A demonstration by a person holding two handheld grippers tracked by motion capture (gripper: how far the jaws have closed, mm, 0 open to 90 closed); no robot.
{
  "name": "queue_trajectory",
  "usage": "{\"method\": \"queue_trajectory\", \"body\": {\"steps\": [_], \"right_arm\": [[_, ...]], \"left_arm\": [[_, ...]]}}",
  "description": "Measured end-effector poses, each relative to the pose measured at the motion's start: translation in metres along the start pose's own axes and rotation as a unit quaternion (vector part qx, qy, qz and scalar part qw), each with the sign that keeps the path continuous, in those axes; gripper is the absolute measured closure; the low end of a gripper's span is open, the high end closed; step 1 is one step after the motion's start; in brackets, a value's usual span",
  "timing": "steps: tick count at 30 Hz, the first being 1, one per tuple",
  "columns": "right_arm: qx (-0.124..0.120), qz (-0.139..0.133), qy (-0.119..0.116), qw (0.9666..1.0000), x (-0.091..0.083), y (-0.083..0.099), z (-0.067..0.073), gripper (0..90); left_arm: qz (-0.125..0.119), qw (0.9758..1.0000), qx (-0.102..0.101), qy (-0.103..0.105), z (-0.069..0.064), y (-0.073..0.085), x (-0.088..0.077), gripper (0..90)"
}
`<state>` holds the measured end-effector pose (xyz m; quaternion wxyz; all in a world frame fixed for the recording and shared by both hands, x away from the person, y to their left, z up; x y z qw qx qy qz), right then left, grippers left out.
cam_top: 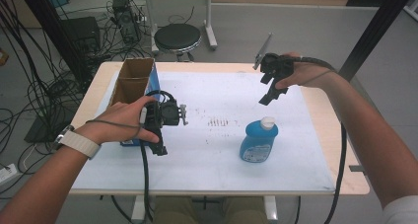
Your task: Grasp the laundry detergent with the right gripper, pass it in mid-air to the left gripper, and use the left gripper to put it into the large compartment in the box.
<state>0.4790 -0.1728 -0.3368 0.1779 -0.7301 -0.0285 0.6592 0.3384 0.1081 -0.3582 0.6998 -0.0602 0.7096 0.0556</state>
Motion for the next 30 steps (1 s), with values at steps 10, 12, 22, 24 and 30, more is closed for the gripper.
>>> {"method": "queue_trajectory", "body": {"steps": [10, 12, 22, 24, 30], "right_arm": [[0.002, -0.007, -0.004, 1.0000, -0.007, 0.001, 0.003, 7.4], [0.006, -0.007, -0.006, 0.9999, -0.009, 0.003, 0.005, 6.8], [0.004, -0.021, -0.012, 0.9997, -0.018, 0.003, 0.012, 5.1], [0.007, -0.025, -0.016, 0.9995, -0.020, 0.003, 0.014, 5.1], [0.010, -0.036, -0.017, 0.9992, -0.028, 0.003, 0.018, 4.9]], "left_arm": [[0.001, 1.0000, -0.001, 0.000, 0.001, -0.004, -0.003, 9.6], [0.000, 1.0000, -0.004, 0.001, 0.002, -0.005, -0.003, 9.6], [-0.011, 0.9999, -0.005, -0.005, 0.004, -0.011, -0.001, 10.2], [-0.008, 0.9999, -0.005, -0.005, 0.003, -0.011, -0.001, 10.2], [-0.007, 0.9999, -0.007, -0.006, 0.004, -0.011, -0.001, 10.3]]}}
Point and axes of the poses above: each handheld gripper's, and its own axes: x roughly forward along the jaws, y roughly out of its underside, z roughly to its left, the point moved 10 cm from there along x, roughly forward along the jaws, and after that the axes turned 3 degrees about y, right-handed, at the moved point
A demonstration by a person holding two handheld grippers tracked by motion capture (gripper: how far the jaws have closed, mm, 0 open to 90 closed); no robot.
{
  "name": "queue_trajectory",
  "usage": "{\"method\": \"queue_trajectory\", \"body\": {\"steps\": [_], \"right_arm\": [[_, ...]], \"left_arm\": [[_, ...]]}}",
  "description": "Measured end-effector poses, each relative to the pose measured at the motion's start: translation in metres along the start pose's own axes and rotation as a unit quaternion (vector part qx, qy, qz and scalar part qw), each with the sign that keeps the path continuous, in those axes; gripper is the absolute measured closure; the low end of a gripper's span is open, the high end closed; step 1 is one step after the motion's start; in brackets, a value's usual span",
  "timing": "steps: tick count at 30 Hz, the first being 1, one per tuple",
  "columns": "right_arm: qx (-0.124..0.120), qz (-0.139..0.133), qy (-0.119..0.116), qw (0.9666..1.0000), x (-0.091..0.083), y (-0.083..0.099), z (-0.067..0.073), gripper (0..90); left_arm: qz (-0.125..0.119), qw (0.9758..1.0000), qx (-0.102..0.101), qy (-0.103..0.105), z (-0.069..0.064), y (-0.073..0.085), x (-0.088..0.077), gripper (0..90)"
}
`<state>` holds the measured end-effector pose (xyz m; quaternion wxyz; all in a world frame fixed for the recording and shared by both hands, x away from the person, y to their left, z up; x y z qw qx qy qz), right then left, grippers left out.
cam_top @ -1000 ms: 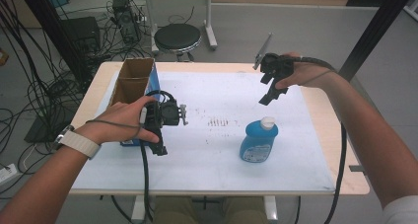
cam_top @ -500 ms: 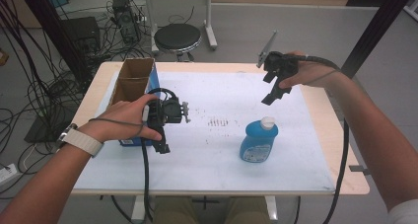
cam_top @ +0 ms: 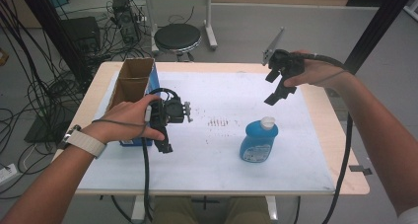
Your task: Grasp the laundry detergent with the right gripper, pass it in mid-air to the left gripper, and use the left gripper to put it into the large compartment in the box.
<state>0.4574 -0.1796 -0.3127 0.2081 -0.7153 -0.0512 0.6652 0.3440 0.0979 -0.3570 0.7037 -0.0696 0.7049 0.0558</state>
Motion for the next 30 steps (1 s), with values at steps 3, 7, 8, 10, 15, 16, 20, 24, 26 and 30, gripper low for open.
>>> {"method": "queue_trajectory", "body": {"steps": [3, 7, 8, 10, 15, 16, 20, 24, 26, 30], "right_arm": [[0.005, -0.005, -0.007, 1.0000, -0.005, 0.001, 0.006, 4.7], [0.000, -0.012, -0.004, 0.9999, -0.011, 0.003, 0.010, 4.8], [-0.001, -0.016, -0.005, 0.9999, -0.013, 0.004, 0.011, 4.8], [-0.002, -0.018, -0.005, 0.9998, -0.017, 0.006, 0.014, 5.2], [-0.006, -0.030, -0.009, 0.9995, -0.026, 0.012, 0.023, 6.3], [-0.008, -0.033, -0.012, 0.9994, -0.027, 0.013, 0.025, 6.3], [-0.012, -0.040, -0.011, 0.9991, -0.031, 0.017, 0.031, 5.5], [-0.012, -0.045, -0.014, 0.9988, -0.032, 0.021, 0.038, 4.7], [-0.014, -0.047, -0.015, 0.9987, -0.031, 0.022, 0.042, 4.6], [-0.017, -0.047, -0.014, 0.9986, -0.031, 0.025, 0.047, 4.3]], "left_arm": [[0.001, 1.0000, -0.001, 0.001, 0.000, 0.000, 0.000, 10.3], [0.001, 1.0000, -0.001, 0.001, 0.000, -0.002, 0.000, 10.4], [0.000, 1.0000, -0.002, 0.001, 0.000, -0.002, 0.000, 10.4], [0.001, 1.0000, -0.001, 0.000, 0.001, -0.003, 0.000, 10.4], [-0.002, 1.0000, -0.002, 0.000, 0.001, -0.005, 0.000, 10.5], [0.000, 1.0000, -0.002, -0.001, 0.001, -0.006, 0.000, 10.4], [-0.001, 1.0000, 0.000, 0.000, 0.001, -0.008, 0.000, 10.5], [-0.001, 1.0000, -0.001, 0.000, 0.001, -0.010, -0.001, 10.6], [-0.002, 1.0000, -0.001, -0.001, 0.001, -0.011, -0.001, 10.6], [-0.003, 1.0000, 0.001, 0.000, 0.001, -0.012, 0.000, 10.6]]}}
Point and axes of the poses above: each handheld gripper's, and its own axes: x roughly forward along the jaws, y roughly out of its underside, z roughly to its left, the point moved 10 cm from there along x, roughly forward along the jaws, and after that the axes turned 3 degrees about y, right-handed, at the moved point
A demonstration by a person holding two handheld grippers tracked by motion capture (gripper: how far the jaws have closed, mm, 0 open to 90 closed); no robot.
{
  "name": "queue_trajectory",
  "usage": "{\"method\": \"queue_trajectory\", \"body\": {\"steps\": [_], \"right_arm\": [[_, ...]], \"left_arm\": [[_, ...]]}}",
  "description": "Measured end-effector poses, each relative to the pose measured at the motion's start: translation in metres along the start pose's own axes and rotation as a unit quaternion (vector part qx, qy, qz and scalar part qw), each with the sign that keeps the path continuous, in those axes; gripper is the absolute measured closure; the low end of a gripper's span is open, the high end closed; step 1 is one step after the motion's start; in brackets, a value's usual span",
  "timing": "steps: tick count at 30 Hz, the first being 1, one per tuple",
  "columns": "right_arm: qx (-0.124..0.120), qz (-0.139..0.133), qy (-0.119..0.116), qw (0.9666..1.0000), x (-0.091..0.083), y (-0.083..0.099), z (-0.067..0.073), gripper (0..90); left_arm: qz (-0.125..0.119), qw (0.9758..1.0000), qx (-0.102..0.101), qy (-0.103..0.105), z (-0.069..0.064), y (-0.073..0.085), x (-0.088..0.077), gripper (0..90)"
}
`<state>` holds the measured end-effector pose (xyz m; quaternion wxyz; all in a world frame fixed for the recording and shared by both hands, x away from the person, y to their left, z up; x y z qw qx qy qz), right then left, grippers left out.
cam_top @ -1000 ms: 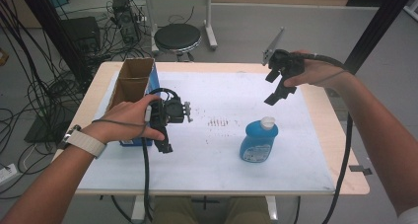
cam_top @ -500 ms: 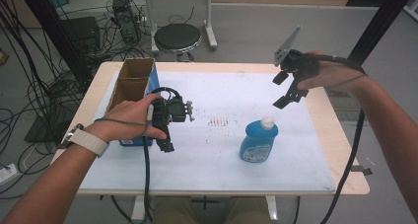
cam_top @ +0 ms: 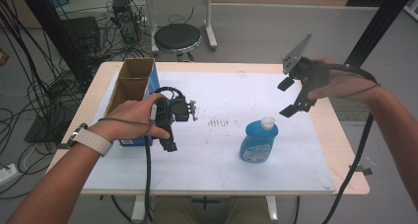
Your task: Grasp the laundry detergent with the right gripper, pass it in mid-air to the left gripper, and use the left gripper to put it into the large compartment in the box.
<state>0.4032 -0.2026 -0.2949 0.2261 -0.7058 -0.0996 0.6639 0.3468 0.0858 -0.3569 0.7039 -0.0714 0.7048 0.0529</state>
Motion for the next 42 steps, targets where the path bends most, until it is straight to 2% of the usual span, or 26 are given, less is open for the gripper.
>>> {"method": "queue_trajectory", "body": {"steps": [2, 10, 18, 35, 42], "right_arm": [[-0.002, 0.000, 0.000, 1.0000, 0.000, 0.002, 0.003, 4.3], [-0.014, -0.006, -0.002, 0.9999, 0.003, 0.009, 0.016, 4.4], [-0.020, -0.010, -0.004, 0.9997, 0.017, 0.018, 0.024, 4.7], [-0.009, -0.028, -0.019, 0.9994, 0.039, 0.031, 0.031, 5.1], [-0.010, -0.034, -0.017, 0.9992, 0.044, 0.033, 0.031, 4.8]], "left_arm": [[0.002, 1.0000, 0.005, -0.002, 0.001, -0.001, 0.000, 10.6], [-0.005, 1.0000, 0.005, -0.001, 0.000, -0.007, 0.001, 10.6], [-0.006, 0.9999, 0.008, 0.000, 0.001, -0.010, 0.004, 10.6], [-0.013, 0.9999, 0.006, 0.002, 0.001, -0.013, 0.007, 10.6], [-0.011, 0.9999, 0.007, 0.002, 0.002, -0.013, 0.009, 10.6]]}}
Point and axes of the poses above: each handheld gripper's, and its own axes: x roughly forward along the jaws, y roughly out of its underside, z roughly to its left, the point moved 10 cm from there along x, roughly forward along the jaws, and after that the axes turned 3 degrees about y, right-handed, at the moved point
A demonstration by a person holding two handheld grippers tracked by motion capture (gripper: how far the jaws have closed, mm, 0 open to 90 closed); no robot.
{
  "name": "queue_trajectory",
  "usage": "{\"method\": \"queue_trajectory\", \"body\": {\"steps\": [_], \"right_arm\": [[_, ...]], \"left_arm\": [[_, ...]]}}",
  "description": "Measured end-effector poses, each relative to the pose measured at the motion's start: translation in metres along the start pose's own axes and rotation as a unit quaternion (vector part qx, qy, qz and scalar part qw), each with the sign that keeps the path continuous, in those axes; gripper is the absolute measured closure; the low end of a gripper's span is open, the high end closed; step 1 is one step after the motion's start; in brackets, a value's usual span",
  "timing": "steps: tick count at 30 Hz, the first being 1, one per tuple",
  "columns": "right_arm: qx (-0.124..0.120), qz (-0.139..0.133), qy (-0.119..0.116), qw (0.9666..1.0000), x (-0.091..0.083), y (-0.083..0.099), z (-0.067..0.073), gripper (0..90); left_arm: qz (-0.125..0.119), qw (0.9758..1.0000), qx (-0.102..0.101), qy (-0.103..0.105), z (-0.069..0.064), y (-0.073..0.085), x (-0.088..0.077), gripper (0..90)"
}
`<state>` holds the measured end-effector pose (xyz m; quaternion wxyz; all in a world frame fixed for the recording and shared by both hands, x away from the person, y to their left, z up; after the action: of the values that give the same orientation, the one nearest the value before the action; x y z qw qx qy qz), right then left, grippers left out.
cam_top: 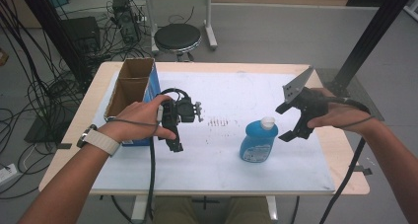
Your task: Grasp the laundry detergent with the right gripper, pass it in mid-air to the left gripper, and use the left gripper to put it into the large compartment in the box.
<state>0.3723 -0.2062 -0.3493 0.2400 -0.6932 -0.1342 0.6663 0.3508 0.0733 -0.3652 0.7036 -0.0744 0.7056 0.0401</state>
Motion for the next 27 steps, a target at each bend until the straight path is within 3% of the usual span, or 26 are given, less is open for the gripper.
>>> {"method": "queue_trajectory", "body": {"steps": [6, 27], "right_arm": [[-0.011, -0.005, 0.005, 0.9999, 0.003, 0.001, -0.001, 4.8], [-0.012, -0.018, 0.007, 0.9997, 0.020, 0.010, -0.001, 4.5]], "left_arm": [[-0.002, 1.0000, 0.000, 0.001, 0.000, -0.001, 0.001, 10.6], [-0.009, 0.9999, 0.000, 0.006, -0.001, -0.006, 0.007, 10.6]]}}
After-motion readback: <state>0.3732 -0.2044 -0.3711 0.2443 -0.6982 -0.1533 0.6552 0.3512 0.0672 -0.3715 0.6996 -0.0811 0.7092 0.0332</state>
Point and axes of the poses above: each handheld gripper's, and its own axes: x roughly forward along the jaws, y roughly out of its underside, z roughly to its left, the point moved 10 cm from there along x, roughly forward along the jaws, and after that the axes turned 3 degrees about y, right-handed, at the moved point
